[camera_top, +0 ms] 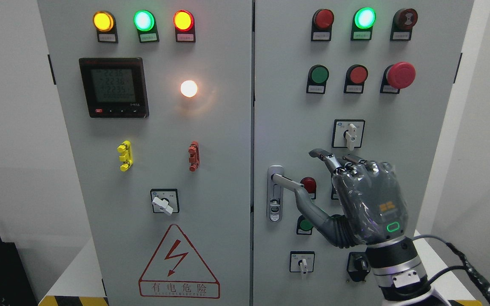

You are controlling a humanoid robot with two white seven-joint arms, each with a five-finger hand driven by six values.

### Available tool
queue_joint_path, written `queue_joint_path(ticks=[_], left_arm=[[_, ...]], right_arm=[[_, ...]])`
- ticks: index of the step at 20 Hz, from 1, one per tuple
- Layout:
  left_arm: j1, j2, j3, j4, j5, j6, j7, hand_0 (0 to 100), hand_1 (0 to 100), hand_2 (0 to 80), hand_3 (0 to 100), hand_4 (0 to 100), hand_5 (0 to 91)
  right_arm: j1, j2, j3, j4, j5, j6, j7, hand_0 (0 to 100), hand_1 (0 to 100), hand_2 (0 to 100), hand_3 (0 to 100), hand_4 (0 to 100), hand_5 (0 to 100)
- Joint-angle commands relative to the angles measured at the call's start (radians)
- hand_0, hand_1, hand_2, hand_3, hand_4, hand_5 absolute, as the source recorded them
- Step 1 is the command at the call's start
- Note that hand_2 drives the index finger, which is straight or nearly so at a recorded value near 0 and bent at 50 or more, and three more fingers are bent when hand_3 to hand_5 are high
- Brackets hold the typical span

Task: Release door handle
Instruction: 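Release the handle and raise the right hand beside it, then hook the right hand fingers around the raised silver handle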

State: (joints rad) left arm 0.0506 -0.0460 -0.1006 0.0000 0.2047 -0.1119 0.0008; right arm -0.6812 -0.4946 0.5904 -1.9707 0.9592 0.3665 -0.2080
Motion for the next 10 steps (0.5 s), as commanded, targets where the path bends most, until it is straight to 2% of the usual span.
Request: queue_joint_path(ticks=[1, 2, 4, 6, 10], left_arm=[[0.000, 0.000, 0.001, -0.031, -0.001, 0.000, 0.001, 12, 39, 0.0, 0, 0, 0.0], [0.000, 0.000, -0.001, -0.031, -0.001, 0.000, 0.001, 12, 39, 0.0, 0, 0, 0.0], [0.000, 0.000, 0.001, -0.031, -0.001, 0.000, 0.001, 12, 39, 0.0, 0, 0, 0.0], [0.000, 0.000, -0.001, -0.031, -0.001, 0.000, 0.001, 12, 39, 0.0, 0, 0, 0.0], [0.000, 0.000, -0.001, -0.031, -0.001, 0.000, 0.001, 12, 39, 0.0, 0, 0, 0.0]], right_arm=[[-0.031, -0.125, 0.141, -0.025, -0.037, 0.000, -0.008, 40, 9, 33, 93, 87, 99], [-0.034, -0.154, 0.143, -0.027, -0.062, -0.004, -0.014, 40, 8, 34, 93, 87, 99], [-0.040, -0.200, 0.143, -0.031, -0.105, -0.008, -0.054, 39, 7, 34, 93, 87, 99], [-0.063, -0.251, 0.149, -0.037, -0.158, -0.008, -0.070, 39, 7, 35, 94, 87, 99], [-0.106, -0.312, 0.186, -0.042, -0.293, -0.046, -0.129, 38, 5, 35, 95, 88, 99]])
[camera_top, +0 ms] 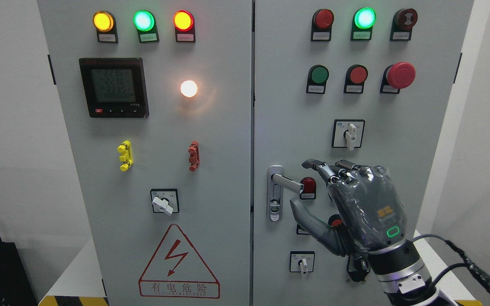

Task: Release door handle
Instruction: 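Hook the right hand fingers around the raised silver handle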

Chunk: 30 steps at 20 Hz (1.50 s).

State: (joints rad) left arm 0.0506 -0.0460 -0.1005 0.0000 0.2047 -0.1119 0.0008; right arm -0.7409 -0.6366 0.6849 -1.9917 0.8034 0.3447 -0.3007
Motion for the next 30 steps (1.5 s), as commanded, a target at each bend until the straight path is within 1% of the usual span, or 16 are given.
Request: queue_joint_path(ticks=[1, 4, 6, 7, 9, 11, 13, 15, 17, 18, 21, 23, 24, 26, 28, 30], left_arm=[[0.000, 0.000, -0.001, -0.031, 0.001, 0.000, 0.001, 12, 39, 0.0, 0, 0, 0.0], [0.000, 0.000, -0.001, -0.031, -0.001, 0.000, 0.001, 12, 39, 0.0, 0, 0, 0.0], [0.000, 0.000, -0.001, -0.031, 0.001, 0.000, 0.001, 12, 39, 0.0, 0, 0, 0.0], [0.000, 0.000, -0.001, -0.031, 0.001, 0.000, 0.001, 12, 39, 0.0, 0, 0, 0.0], [0.000, 0.000, 0.001, -0.031, 0.001, 0.000, 0.001, 12, 39, 0.0, 0, 0, 0.0], [0.000, 0.000, -0.001, -0.031, 0.001, 0.000, 0.001, 12, 39, 0.0, 0, 0, 0.0], [0.000, 0.000, -0.001, -0.031, -0.001, 0.000, 0.001, 12, 39, 0.0, 0, 0, 0.0], [0.000, 0.000, -0.001, -0.031, -0.001, 0.000, 0.001, 12, 39, 0.0, 0, 0, 0.0], [0.000, 0.000, -0.001, -0.031, -0.001, 0.000, 0.001, 12, 39, 0.0, 0, 0, 0.0], [0.000, 0.000, -0.001, -0.031, -0.001, 0.000, 0.001, 12, 39, 0.0, 0, 0, 0.0], [0.000, 0.000, -0.001, -0.031, 0.001, 0.000, 0.001, 12, 39, 0.0, 0, 0, 0.0], [0.000, 0.000, -0.001, -0.031, -0.001, 0.000, 0.001, 12, 39, 0.0, 0, 0, 0.0], [0.000, 0.000, 0.001, -0.031, 0.001, 0.000, 0.001, 12, 39, 0.0, 0, 0, 0.0], [0.000, 0.000, -0.001, -0.031, -0.001, 0.000, 0.001, 12, 39, 0.0, 0, 0, 0.0], [0.000, 0.000, 0.001, -0.031, -0.001, 0.000, 0.001, 12, 39, 0.0, 0, 0, 0.0], [0.000, 0.000, -0.001, -0.031, -0.001, 0.000, 0.001, 12, 39, 0.0, 0, 0, 0.0]], right_arm=[[-0.052, -0.181, 0.099, -0.021, -0.150, -0.035, -0.044, 38, 5, 36, 95, 88, 99], [-0.060, -0.219, 0.126, -0.021, -0.188, -0.038, -0.051, 37, 5, 37, 95, 88, 99], [-0.060, -0.227, 0.142, -0.021, -0.252, -0.036, -0.063, 36, 6, 37, 95, 88, 99], [-0.063, -0.232, 0.145, -0.021, -0.277, -0.036, -0.061, 36, 6, 37, 95, 89, 99], [-0.083, -0.232, 0.148, -0.018, -0.311, -0.033, -0.055, 36, 6, 38, 97, 89, 99], [-0.104, -0.232, 0.156, -0.018, -0.381, -0.032, -0.055, 35, 6, 39, 97, 89, 99], [-0.123, -0.232, 0.159, -0.018, -0.409, -0.016, -0.049, 35, 7, 40, 99, 90, 99], [-0.127, -0.232, 0.159, -0.019, -0.415, 0.020, -0.029, 35, 9, 42, 100, 91, 99], [-0.137, -0.232, 0.168, -0.019, -0.415, 0.031, -0.014, 35, 11, 46, 100, 93, 100], [-0.141, -0.230, 0.180, -0.019, -0.415, 0.040, -0.005, 34, 11, 46, 100, 93, 100], [-0.153, -0.221, 0.185, -0.022, -0.415, 0.059, 0.021, 34, 13, 48, 100, 95, 100], [-0.161, -0.203, 0.183, -0.036, -0.415, 0.074, 0.050, 34, 14, 50, 100, 95, 100], [-0.176, -0.189, 0.185, -0.036, -0.415, 0.097, 0.067, 34, 14, 50, 100, 96, 100], [-0.189, -0.178, 0.186, -0.036, -0.415, 0.146, 0.093, 34, 14, 50, 100, 96, 100], [-0.198, -0.176, 0.185, -0.036, -0.415, 0.163, 0.103, 34, 14, 51, 100, 96, 100], [-0.201, -0.157, 0.182, -0.036, -0.415, 0.163, 0.106, 34, 14, 51, 100, 96, 100]])
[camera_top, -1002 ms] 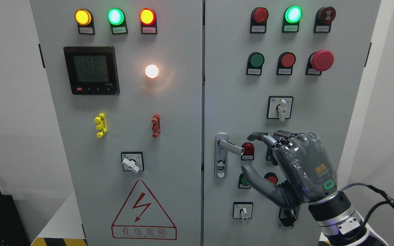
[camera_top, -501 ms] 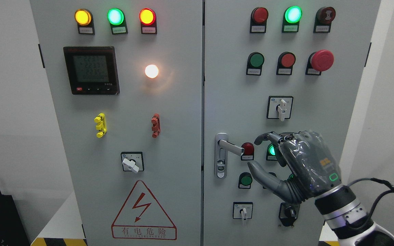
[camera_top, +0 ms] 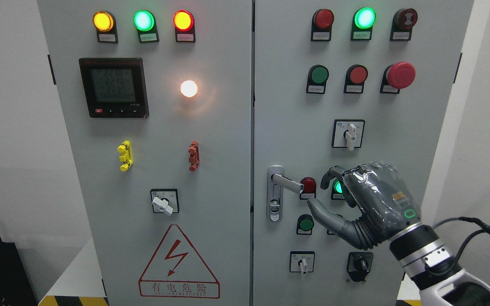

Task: Release door handle
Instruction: 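Hook the right hand fingers around the raised silver handle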

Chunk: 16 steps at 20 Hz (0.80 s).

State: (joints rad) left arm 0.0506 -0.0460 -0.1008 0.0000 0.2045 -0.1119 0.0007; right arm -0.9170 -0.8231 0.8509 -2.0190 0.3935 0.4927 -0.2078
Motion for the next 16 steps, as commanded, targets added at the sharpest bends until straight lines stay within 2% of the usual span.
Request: queue_joint_path(ticks=[1, 3, 5, 7, 14, 16], left_arm=[[0.000, 0.000, 0.001, -0.031, -0.001, 0.000, 0.001, 12, 39, 0.0, 0, 0, 0.0], [0.000, 0.000, 0.000, -0.031, -0.001, 0.000, 0.001, 12, 39, 0.0, 0, 0, 0.0], [0.000, 0.000, 0.000, -0.031, 0.001, 0.000, 0.001, 12, 39, 0.0, 0, 0, 0.0], [0.000, 0.000, 0.000, -0.031, 0.001, 0.000, 0.001, 12, 39, 0.0, 0, 0, 0.0], [0.000, 0.000, 0.001, -0.031, -0.001, 0.000, 0.001, 12, 39, 0.0, 0, 0, 0.0], [0.000, 0.000, 0.000, -0.031, -0.001, 0.000, 0.001, 12, 39, 0.0, 0, 0, 0.0]], right_arm=[[-0.029, 0.039, 0.017, -0.009, -0.005, 0.017, 0.013, 34, 14, 51, 100, 96, 100], [-0.029, 0.045, 0.016, -0.009, -0.005, 0.017, 0.014, 34, 15, 52, 100, 96, 100], [-0.034, 0.071, 0.016, -0.004, -0.007, 0.035, 0.016, 33, 15, 55, 100, 96, 100], [-0.039, 0.096, 0.017, -0.004, -0.007, 0.070, 0.037, 34, 15, 56, 100, 96, 100], [-0.054, 0.113, 0.017, -0.001, 0.001, 0.083, 0.042, 34, 16, 55, 100, 96, 100], [-0.059, 0.125, 0.019, 0.003, 0.001, 0.105, 0.042, 34, 16, 55, 100, 96, 100]])
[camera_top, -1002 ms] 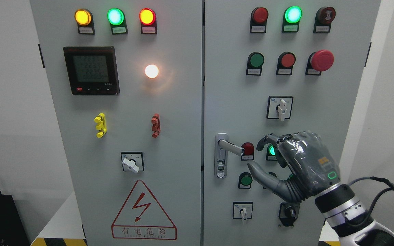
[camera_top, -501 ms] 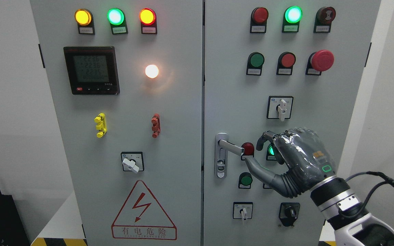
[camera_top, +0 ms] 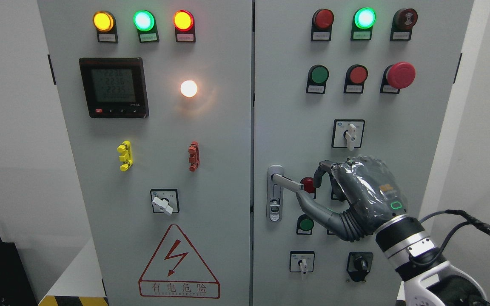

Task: Release door handle
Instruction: 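Hook the right hand fingers around the raised silver handle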

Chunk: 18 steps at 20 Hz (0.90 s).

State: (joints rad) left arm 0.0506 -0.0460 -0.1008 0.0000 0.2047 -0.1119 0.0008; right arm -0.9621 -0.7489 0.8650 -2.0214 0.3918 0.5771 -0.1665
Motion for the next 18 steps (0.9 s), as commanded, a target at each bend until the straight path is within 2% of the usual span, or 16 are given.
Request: queue_joint_path(ticks=[1, 3, 8, 11, 18], left_arm=[[0.000, 0.000, 0.001, -0.031, -0.001, 0.000, 0.001, 12, 39, 0.0, 0, 0, 0.0], [0.000, 0.000, 0.001, -0.031, -0.001, 0.000, 0.001, 12, 39, 0.0, 0, 0, 0.0], [0.000, 0.000, 0.000, -0.031, -0.001, 0.000, 0.001, 12, 39, 0.0, 0, 0, 0.0], [0.000, 0.000, 0.000, -0.031, -0.001, 0.000, 0.001, 12, 39, 0.0, 0, 0, 0.0], [0.000, 0.000, 0.001, -0.031, -0.001, 0.000, 0.001, 12, 39, 0.0, 0, 0, 0.0]], right_arm=[[-0.017, 0.065, 0.005, 0.007, 0.001, 0.039, 0.001, 34, 16, 55, 100, 96, 100], [-0.020, 0.094, 0.005, 0.007, 0.001, 0.050, 0.002, 34, 16, 55, 100, 96, 100], [-0.020, 0.100, 0.006, 0.009, 0.002, 0.055, 0.002, 34, 17, 54, 100, 96, 100], [-0.015, 0.120, 0.006, 0.009, 0.001, 0.095, 0.002, 35, 18, 54, 100, 96, 100], [-0.014, 0.123, 0.006, 0.009, 0.004, 0.121, 0.001, 35, 18, 54, 100, 96, 100]])
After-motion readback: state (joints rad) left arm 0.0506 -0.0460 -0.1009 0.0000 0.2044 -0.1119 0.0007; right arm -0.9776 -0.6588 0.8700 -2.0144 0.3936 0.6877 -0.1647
